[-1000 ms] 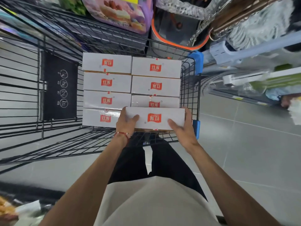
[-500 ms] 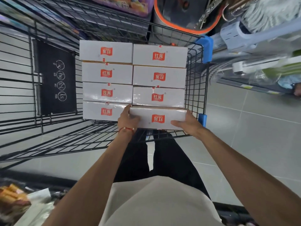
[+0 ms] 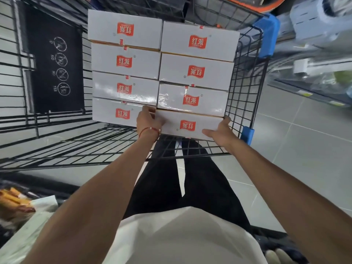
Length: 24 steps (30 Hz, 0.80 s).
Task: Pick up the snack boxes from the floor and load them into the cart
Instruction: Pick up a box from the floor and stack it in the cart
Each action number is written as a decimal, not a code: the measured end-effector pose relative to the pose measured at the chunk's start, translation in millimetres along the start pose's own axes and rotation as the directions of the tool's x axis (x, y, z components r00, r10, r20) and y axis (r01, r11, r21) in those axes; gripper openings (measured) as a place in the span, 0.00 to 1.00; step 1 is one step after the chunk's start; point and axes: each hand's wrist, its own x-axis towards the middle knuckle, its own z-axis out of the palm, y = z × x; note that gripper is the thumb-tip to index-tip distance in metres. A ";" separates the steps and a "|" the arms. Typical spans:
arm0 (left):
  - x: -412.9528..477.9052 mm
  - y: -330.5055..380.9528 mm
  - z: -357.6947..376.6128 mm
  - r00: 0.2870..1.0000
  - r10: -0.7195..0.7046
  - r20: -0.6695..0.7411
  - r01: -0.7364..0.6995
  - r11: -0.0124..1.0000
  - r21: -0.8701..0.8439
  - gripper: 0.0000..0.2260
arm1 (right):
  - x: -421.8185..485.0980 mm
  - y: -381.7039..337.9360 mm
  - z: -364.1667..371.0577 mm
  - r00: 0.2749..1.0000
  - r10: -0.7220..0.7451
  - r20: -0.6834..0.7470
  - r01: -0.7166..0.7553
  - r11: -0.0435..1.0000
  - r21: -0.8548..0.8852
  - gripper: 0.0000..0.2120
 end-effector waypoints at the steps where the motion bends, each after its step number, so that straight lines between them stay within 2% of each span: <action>1: 1.6 -2.8 2.8 1.000 0.014 -0.019 -0.014 1.000 -0.004 0.15 | 2.8 0.7 0.0 1.000 0.002 0.002 -0.002 1.000 0.002 0.41; 5: 7.9 -9.7 11.4 0.998 0.035 -0.058 -0.035 0.999 0.014 0.15 | 11.0 0.7 -5.6 0.999 0.023 0.046 -0.022 1.000 -0.023 0.40; 9: 12.0 -11.1 12.6 0.999 0.025 -0.044 -0.025 1.000 0.017 0.19 | 14.8 4.0 -9.4 0.998 0.023 0.064 -0.021 0.999 -0.028 0.40; 15: 15.4 -12.1 5.0 0.999 0.034 0.022 -0.034 0.999 0.018 0.19 | 14.3 6.1 -7.6 0.999 0.014 0.043 -0.013 1.000 -0.025 0.43; 19: 13.0 -10.1 -7.1 0.995 0.063 0.081 -0.068 0.996 0.066 0.15 | 0.4 4.9 1.2 0.994 -0.039 -0.103 0.031 0.997 -0.070 0.38; 24: -1.5 3.0 -29.9 0.989 0.119 0.085 -0.122 0.992 0.024 0.11 | -34.8 2.5 13.1 0.951 -0.119 -0.286 0.101 0.992 -0.077 0.33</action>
